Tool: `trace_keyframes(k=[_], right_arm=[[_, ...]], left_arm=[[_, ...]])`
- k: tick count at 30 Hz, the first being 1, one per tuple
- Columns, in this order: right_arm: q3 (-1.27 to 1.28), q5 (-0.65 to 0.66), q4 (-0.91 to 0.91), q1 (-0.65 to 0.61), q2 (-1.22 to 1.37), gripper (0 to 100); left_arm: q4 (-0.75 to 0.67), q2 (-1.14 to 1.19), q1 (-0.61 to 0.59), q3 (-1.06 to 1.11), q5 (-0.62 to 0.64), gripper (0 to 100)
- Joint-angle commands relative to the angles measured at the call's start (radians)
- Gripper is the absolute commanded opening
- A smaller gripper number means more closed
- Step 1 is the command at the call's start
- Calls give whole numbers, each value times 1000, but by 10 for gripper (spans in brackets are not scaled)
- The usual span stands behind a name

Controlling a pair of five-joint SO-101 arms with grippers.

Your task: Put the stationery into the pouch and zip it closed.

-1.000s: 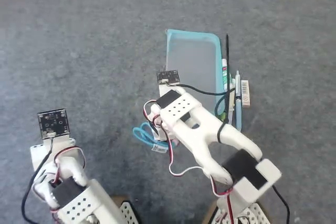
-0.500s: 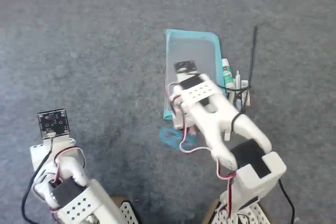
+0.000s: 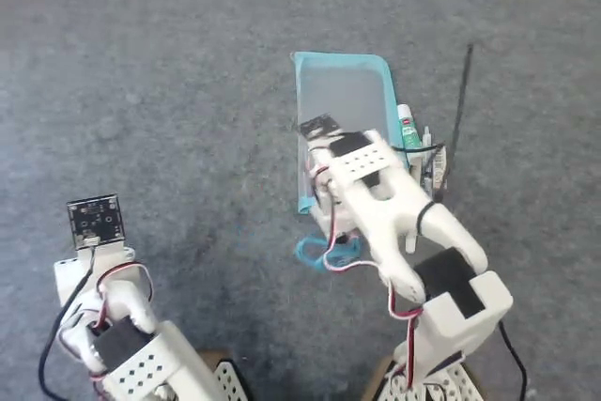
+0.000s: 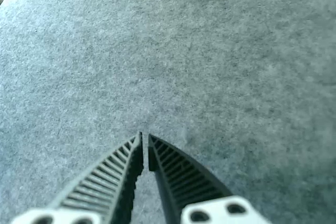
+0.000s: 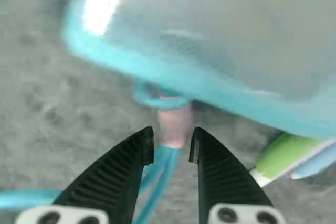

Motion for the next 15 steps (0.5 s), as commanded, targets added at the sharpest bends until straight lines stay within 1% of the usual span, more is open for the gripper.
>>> trace_keyframes(k=[1, 4, 6, 13, 15], right_arm=[[-35, 74, 45, -61, -93, 127], [-34, 288, 111, -74, -163, 127], [-38, 393, 154, -71, -202, 127], [-40, 531, 266, -41, -291, 127], [-38, 516, 262, -41, -292, 127]], left_arm=[[6, -17, 31, -10, -8, 13], [6, -17, 48, -10, -8, 13], [6, -17, 49, -10, -8, 13], [6, -17, 49, -10, -8, 13], [6, -17, 49, -10, -8, 13]])
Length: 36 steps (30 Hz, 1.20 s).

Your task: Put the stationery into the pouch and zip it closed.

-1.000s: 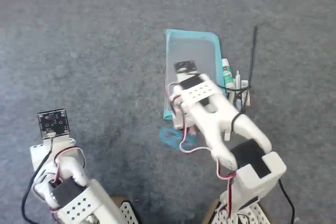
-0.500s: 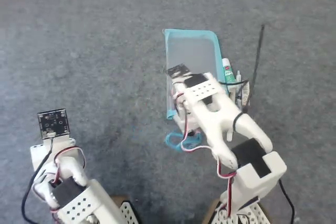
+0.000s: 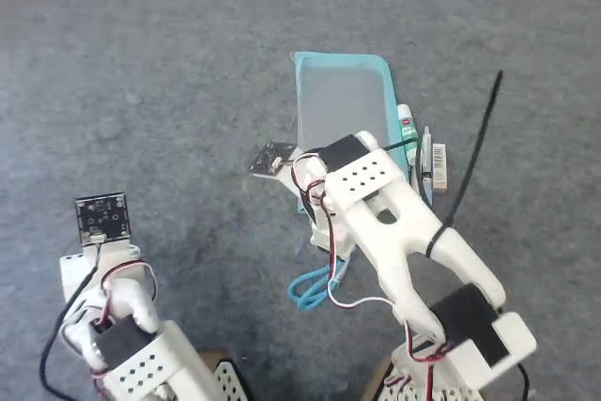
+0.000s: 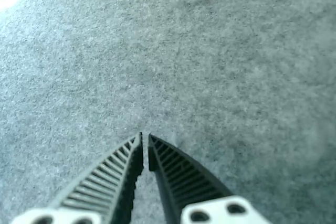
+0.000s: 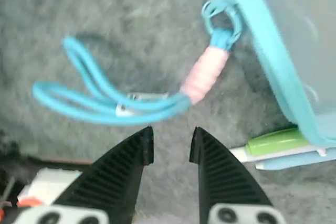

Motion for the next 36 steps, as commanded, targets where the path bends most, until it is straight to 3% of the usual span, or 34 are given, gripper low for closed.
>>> trace_keyframes(k=[1, 5, 7, 20, 36], right_arm=[[-38, -25, 7, 13, -61, 127], [-41, -313, -73, 8, -70, 128], [-51, -397, -110, -4, -73, 128], [-55, -414, -251, -50, 160, 128], [-20, -414, -277, -31, 176, 128]], left_arm=[[6, -17, 6, -10, -8, 13], [6, -17, 6, -10, -8, 13], [6, -17, 6, -10, -8, 13], [18, -17, 8, -10, -8, 13], [28, -17, 8, -10, -8, 13]])
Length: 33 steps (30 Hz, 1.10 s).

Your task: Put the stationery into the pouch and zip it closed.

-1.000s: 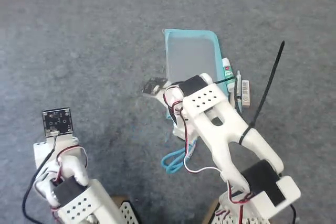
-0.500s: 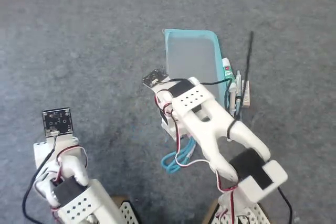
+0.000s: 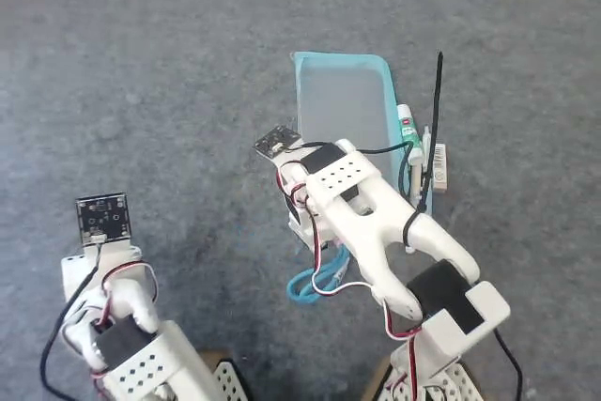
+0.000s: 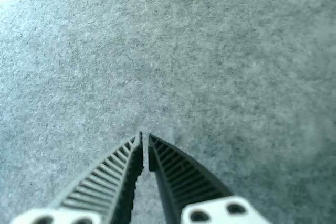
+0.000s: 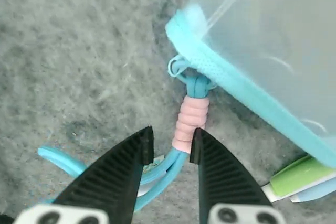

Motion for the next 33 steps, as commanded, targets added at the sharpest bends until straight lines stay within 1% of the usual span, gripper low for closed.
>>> trace_keyframes(k=[1, 6, 11, 13, 17, 21, 25, 27, 31, 33], right_arm=[[-18, -14, -19, 18, -5, 128], [-11, -6, -21, 25, -5, 140], [-9, -5, -21, 21, -5, 238], [-8, -5, -16, 21, -5, 261], [38, -5, -42, 19, -5, 264], [97, -6, -107, 19, -4, 264], [109, -12, -134, 24, -4, 262], [104, -14, -134, 25, -5, 242], [54, -14, -136, 25, -5, 108], [29, -12, -136, 25, -4, 56]], left_arm=[[9, -17, 8, -10, -8, 13], [9, -17, 8, -10, -8, 13], [9, -17, 8, -10, -8, 13], [9, -17, 8, -10, -8, 13], [9, -17, 8, -10, -8, 13], [9, -17, 8, -10, -8, 13], [9, -17, 8, -10, -8, 13], [9, -17, 8, -10, -8, 13], [3, -18, 9, -10, -8, 13], [8, -18, 35, -10, -6, 13]])
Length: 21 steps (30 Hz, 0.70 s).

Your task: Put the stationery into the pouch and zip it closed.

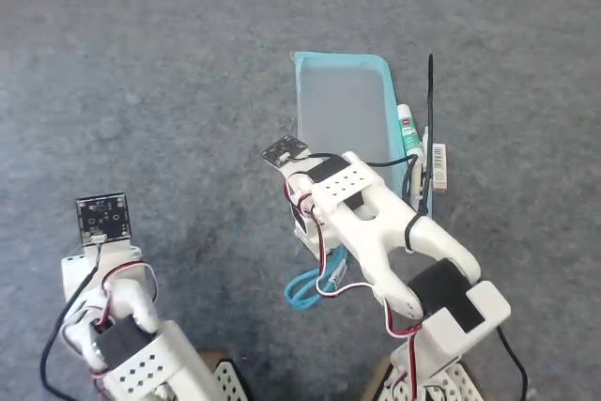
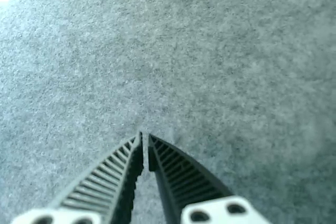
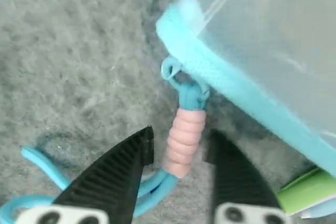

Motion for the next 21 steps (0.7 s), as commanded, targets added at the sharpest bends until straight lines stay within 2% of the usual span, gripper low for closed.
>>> trace_keyframes(k=[1, 9, 15, 18, 21], right_arm=[[-80, -3, -16, 10, -5, 39], [-106, -2, 2, 10, -18, 24], [-215, 54, 186, 76, -93, 8], [-250, 98, 255, 133, -200, 7], [-290, 166, 338, 165, -311, 7]], left_arm=[[9, -18, 51, -10, -6, 13], [3, -18, 66, -10, -8, 13], [9, -18, 74, -61, -9, 13], [48, -17, 184, -107, -9, 47], [81, -15, 347, -150, -3, 157]])
